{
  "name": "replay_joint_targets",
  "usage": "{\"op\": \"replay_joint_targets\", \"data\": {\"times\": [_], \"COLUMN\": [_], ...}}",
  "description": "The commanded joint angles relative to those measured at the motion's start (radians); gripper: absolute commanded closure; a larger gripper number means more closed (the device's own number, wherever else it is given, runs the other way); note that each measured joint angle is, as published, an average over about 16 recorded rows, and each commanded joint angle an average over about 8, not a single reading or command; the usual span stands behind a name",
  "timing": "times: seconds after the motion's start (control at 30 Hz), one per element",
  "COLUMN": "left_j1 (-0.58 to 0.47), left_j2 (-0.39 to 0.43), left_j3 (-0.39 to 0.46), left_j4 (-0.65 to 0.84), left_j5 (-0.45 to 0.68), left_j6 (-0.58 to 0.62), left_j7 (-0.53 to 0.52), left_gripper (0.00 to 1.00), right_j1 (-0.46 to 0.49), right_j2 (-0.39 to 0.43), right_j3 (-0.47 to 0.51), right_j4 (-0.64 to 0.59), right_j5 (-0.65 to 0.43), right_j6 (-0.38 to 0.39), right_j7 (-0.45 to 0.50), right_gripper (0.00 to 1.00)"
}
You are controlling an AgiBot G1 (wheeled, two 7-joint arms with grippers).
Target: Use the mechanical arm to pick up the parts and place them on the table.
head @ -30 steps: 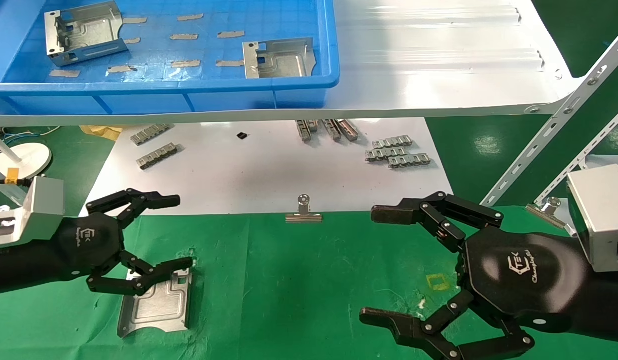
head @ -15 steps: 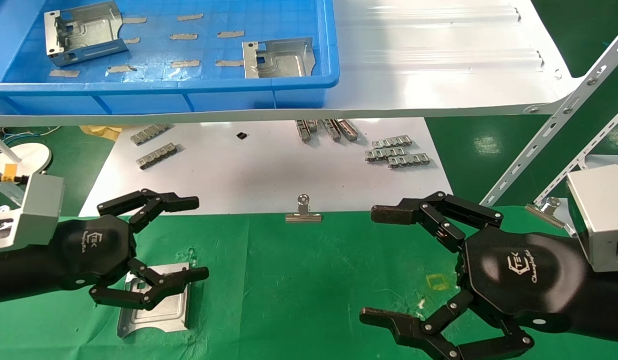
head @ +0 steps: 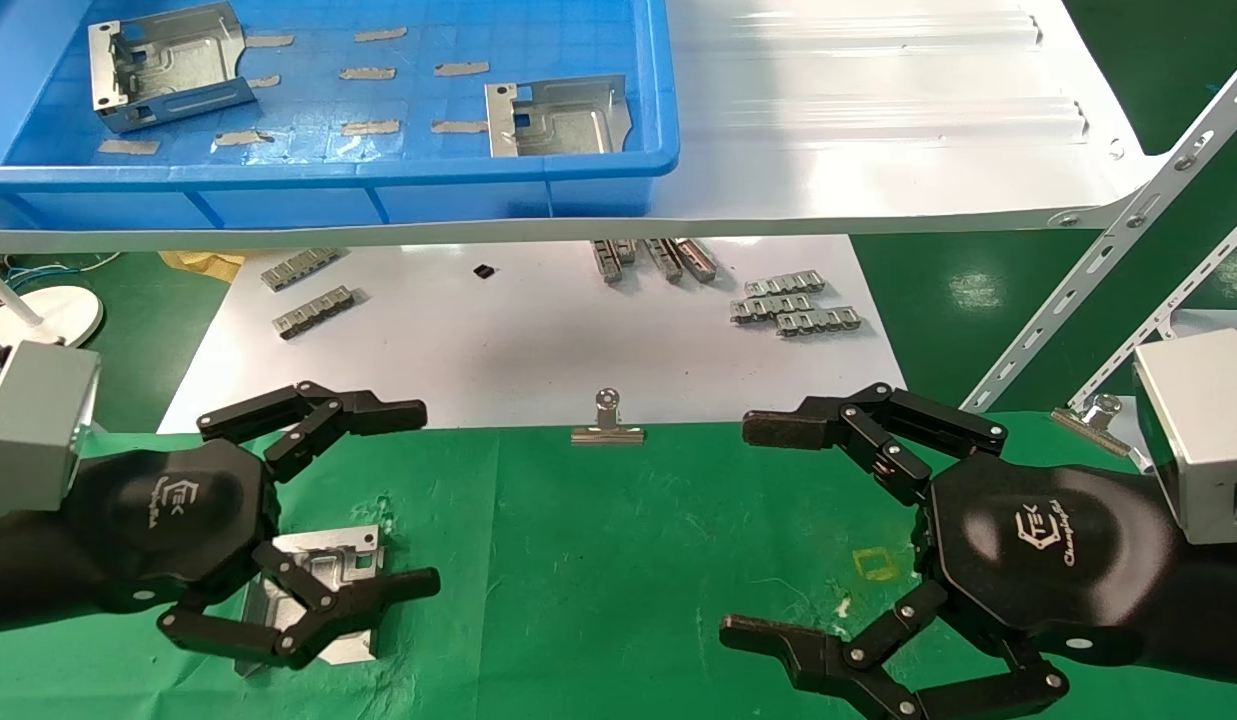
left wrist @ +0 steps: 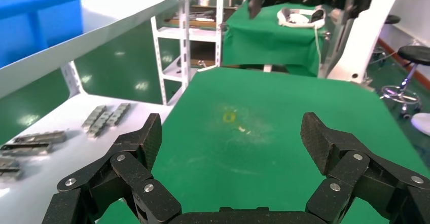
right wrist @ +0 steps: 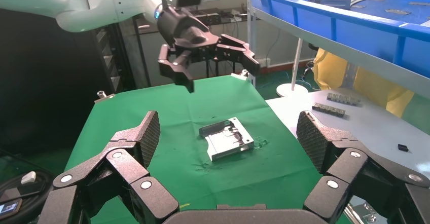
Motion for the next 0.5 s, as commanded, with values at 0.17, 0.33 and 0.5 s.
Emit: {"op": "replay_joint_targets", "data": {"times": [0.17, 0.33, 0.5], "left_j1": [0.045, 0.082, 0.105], "left_j2": [-0.01, -0.019, -0.024], "left_j3": [-0.063, -0.116, -0.149], "left_j4": [-0.1, -0.183, -0.235], "left_j5": [-0.001, -0.003, -0.003], "left_j6": [-0.011, -0.02, -0.026], "left_j7": [-0.072, -0.132, -0.17], "left_gripper": [0.0, 0.0, 0.0], "right_j1": [0.0, 0.0, 0.0], "right_j2": [0.0, 0.0, 0.0], "right_j3": [0.0, 0.0, 0.0], "right_j4": [0.0, 0.0, 0.0], "right_j5": [0.0, 0.0, 0.0], "right_j6": [0.0, 0.0, 0.0], "right_j7": [0.0, 0.0, 0.0], "right_gripper": [0.0, 0.0, 0.0]}}
